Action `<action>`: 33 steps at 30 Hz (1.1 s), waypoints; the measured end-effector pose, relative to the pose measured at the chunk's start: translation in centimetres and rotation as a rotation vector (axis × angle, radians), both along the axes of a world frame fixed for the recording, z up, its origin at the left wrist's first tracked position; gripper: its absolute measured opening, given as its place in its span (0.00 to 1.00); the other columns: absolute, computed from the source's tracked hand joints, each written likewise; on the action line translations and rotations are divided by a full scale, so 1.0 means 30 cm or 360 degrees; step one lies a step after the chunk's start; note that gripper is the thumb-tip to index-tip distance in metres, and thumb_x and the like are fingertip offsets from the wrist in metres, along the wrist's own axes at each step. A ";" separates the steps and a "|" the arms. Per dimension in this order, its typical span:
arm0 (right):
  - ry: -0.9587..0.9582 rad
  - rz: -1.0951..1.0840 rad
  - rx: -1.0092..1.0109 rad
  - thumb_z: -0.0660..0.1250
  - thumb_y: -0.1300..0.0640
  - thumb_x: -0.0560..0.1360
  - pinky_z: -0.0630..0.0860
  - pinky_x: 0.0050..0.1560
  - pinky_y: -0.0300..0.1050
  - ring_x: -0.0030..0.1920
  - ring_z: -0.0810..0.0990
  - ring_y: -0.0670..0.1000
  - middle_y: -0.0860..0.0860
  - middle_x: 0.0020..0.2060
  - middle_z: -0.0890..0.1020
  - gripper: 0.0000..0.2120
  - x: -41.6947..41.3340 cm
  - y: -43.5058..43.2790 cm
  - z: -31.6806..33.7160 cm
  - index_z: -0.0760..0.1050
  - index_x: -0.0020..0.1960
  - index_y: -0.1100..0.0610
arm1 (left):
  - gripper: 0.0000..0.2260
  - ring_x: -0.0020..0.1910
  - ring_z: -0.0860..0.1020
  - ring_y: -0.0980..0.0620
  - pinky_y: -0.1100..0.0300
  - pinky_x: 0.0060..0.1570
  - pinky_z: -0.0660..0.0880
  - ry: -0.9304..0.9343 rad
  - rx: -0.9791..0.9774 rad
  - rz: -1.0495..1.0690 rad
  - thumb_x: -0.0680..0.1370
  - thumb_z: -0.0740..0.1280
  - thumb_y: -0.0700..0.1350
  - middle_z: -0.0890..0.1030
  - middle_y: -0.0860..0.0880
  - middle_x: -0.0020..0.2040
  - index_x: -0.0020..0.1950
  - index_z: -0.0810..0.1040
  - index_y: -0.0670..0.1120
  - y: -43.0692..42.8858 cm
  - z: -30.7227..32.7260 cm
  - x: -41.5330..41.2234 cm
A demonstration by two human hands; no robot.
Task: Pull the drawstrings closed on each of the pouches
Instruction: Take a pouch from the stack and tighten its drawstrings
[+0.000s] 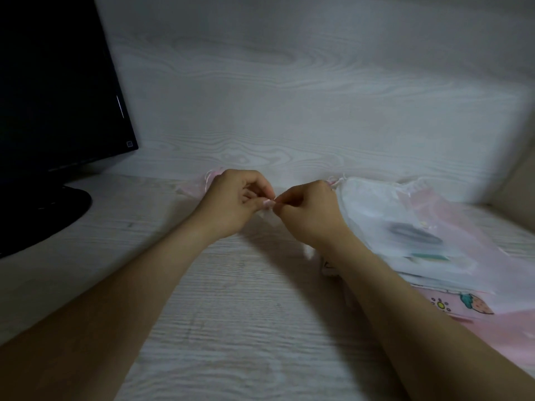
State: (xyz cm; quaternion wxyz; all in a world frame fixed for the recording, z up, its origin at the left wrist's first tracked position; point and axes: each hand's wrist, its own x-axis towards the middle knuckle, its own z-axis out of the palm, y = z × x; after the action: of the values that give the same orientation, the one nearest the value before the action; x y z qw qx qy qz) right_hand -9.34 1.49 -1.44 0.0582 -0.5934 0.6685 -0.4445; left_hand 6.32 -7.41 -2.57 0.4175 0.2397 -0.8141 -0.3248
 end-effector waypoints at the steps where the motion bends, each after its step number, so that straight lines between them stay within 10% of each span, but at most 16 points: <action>1: -0.0138 0.0022 0.0033 0.75 0.53 0.74 0.76 0.33 0.42 0.28 0.78 0.46 0.49 0.27 0.83 0.07 -0.004 0.001 0.001 0.87 0.40 0.54 | 0.06 0.47 0.87 0.49 0.54 0.54 0.84 0.0014 -0.0008 0.0000 0.77 0.75 0.33 0.87 0.48 0.45 0.48 0.85 0.43 0.000 0.000 0.000; 16: -0.1108 0.0361 0.0346 0.69 0.63 0.75 0.60 0.34 0.46 0.33 0.66 0.50 0.57 0.36 0.72 0.07 0.001 -0.013 -0.002 0.82 0.39 0.57 | 0.05 0.44 0.87 0.56 0.58 0.52 0.85 0.0074 -0.0072 0.0178 0.75 0.78 0.36 0.88 0.53 0.42 0.46 0.88 0.46 0.027 0.016 0.012; 33: -0.1212 0.0231 0.0239 0.69 0.63 0.77 0.64 0.34 0.44 0.31 0.71 0.46 0.50 0.29 0.73 0.05 -0.009 -0.012 -0.004 0.83 0.45 0.62 | 0.04 0.49 0.87 0.54 0.47 0.58 0.83 0.0042 0.0074 0.0078 0.73 0.81 0.42 0.88 0.52 0.47 0.45 0.88 0.46 0.019 0.008 0.004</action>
State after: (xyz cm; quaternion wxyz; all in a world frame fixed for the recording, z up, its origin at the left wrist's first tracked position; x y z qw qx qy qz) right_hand -9.60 1.13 -1.54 0.3766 -0.4259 0.5860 -0.5774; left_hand 6.43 -6.84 -2.34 0.4304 0.2650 -0.7946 -0.3363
